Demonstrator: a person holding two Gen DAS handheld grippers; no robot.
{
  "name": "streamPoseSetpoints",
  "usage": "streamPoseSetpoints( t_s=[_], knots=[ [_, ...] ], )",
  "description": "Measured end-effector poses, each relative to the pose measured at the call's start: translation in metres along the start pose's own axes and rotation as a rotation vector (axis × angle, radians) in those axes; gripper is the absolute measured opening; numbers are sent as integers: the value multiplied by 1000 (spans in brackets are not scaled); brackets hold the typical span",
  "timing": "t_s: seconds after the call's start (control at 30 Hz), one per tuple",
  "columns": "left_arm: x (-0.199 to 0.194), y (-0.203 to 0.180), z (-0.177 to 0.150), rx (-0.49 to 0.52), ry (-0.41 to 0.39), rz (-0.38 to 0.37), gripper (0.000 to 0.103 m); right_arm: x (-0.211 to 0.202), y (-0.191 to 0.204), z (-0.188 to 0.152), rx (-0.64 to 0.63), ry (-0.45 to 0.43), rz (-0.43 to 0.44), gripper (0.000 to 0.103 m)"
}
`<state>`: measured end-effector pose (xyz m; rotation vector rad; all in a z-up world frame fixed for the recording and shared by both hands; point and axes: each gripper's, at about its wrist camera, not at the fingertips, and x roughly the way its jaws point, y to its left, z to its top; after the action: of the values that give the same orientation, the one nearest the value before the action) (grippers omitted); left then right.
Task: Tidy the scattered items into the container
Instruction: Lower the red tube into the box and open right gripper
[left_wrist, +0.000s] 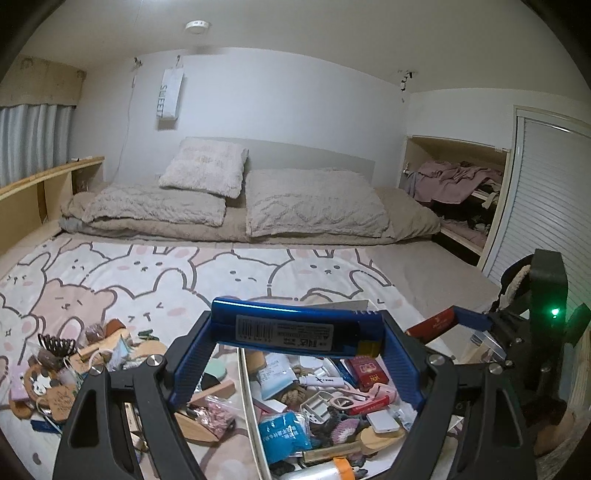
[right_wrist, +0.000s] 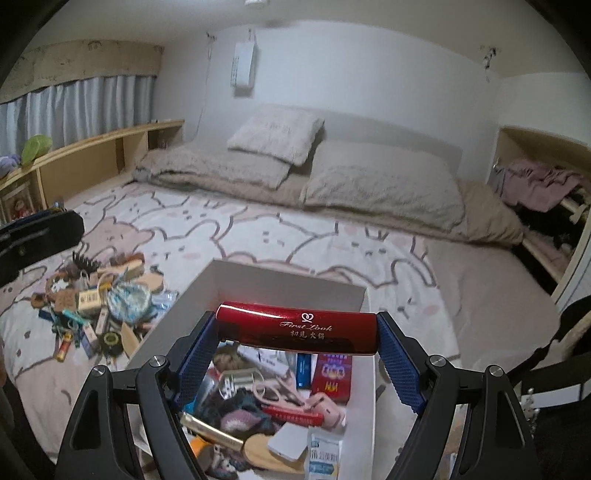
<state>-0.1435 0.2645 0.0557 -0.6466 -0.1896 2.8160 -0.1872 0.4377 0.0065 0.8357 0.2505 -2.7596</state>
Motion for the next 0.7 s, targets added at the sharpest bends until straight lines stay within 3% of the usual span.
streamPoseSetpoints(
  t_s=[0.37, 0.7],
  knots=[
    [18, -16, -18, -76, 17, 19, 85, 34, -19, -27, 105, 236, 125, 84],
    [30, -15, -41, -77, 77, 56, 85, 55, 3, -53, -161, 416, 130, 84]
  ],
)
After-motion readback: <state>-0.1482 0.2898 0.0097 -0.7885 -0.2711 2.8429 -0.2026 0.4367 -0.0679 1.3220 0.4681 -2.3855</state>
